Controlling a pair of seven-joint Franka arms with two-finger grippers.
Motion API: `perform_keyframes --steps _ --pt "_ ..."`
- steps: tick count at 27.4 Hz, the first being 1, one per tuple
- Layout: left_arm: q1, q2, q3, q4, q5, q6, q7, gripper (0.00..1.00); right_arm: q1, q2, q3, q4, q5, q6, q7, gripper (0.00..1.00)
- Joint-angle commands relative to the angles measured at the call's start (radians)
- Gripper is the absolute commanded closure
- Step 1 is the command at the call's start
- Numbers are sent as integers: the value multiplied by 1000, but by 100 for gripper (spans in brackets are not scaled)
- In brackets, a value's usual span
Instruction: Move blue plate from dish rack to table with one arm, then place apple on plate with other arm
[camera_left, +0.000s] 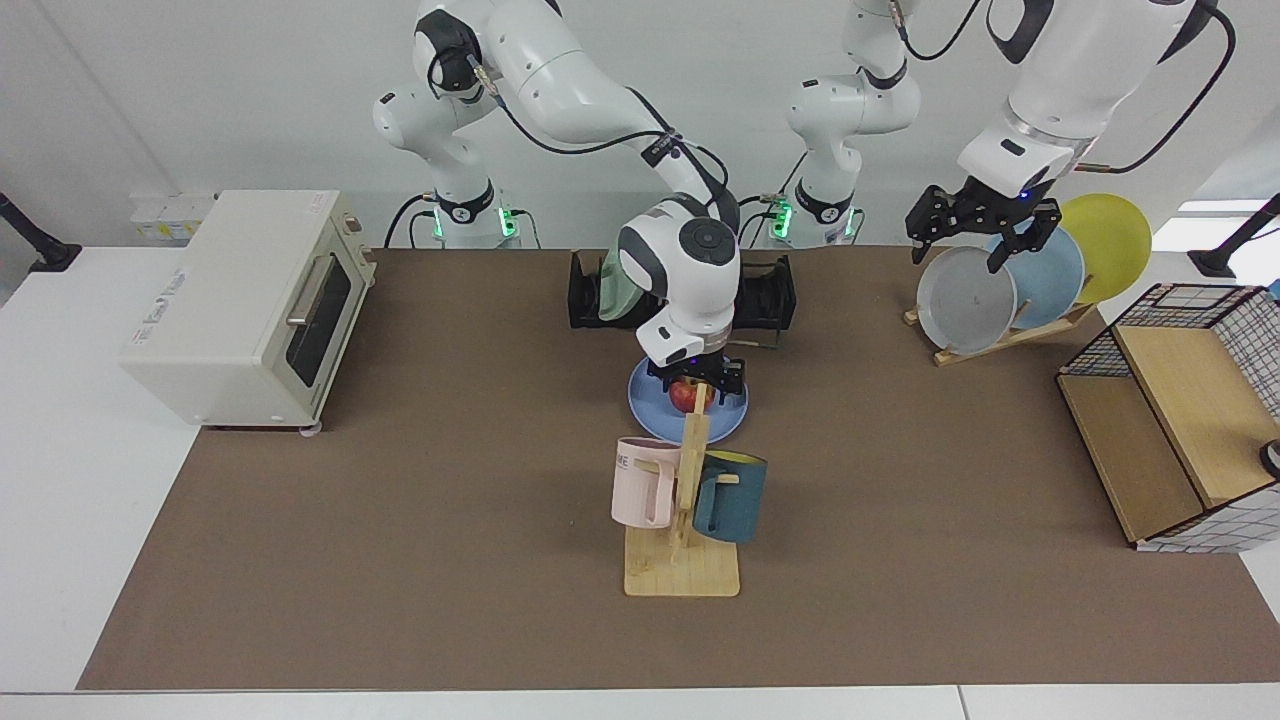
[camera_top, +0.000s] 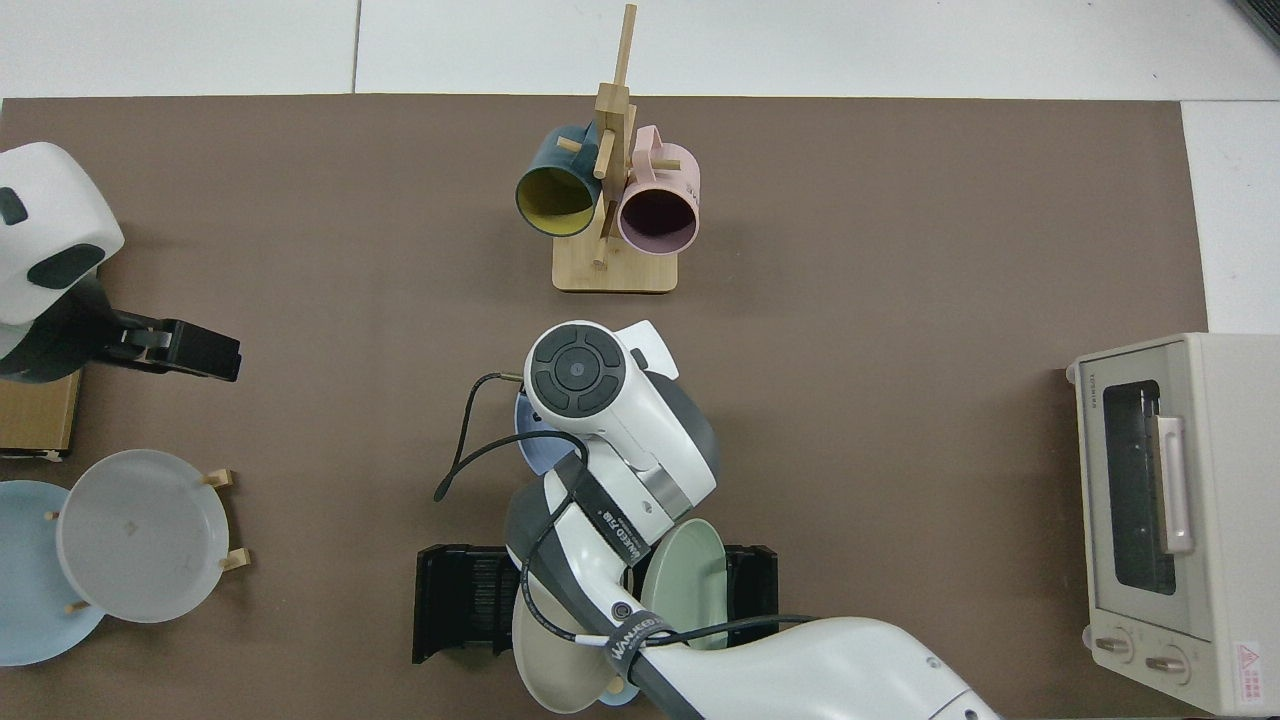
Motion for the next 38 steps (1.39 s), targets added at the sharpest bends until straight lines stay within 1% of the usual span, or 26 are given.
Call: perform_keyframes --steps 1,3,8,9,11,12,15,18,27,30,33,38 --pt "-2 1 9 21 4 -30 -9 0 -23 -71 5 5 25 -83 5 0" --pt "3 1 9 21 4 -30 -9 0 -43 -94 5 14 22 -119 -13 0" --pt "14 0 9 21 5 -31 -9 0 -138 -171 6 23 26 -169 -154 0" --pt "15 0 9 21 5 -31 -9 0 -165 -191 6 21 37 -178 -195 0" --pt "15 0 9 21 5 -31 -9 0 -211 -223 6 15 87 -189 -264 0" --pt "17 0 9 21 5 -31 -7 0 -230 -232 5 15 100 -201 -287 0" --pt "15 0 9 21 5 -31 -9 0 -300 -261 5 12 97 -257 -376 0" --pt "15 0 9 21 5 -31 -7 0 -347 -292 2 -8 94 -281 -481 0" --pt "17 0 9 21 5 -31 -9 0 -478 -390 -12 -103 32 -292 -789 0" --pt "17 0 11 21 5 -31 -9 0 -508 -419 -15 -126 29 -290 -870 0" --pt "17 0 9 21 5 -31 -9 0 -523 -461 -36 -164 28 -298 -912 0" --pt "17 0 9 21 5 -31 -7 0 -523 -521 -104 -204 28 -298 -1030 0"
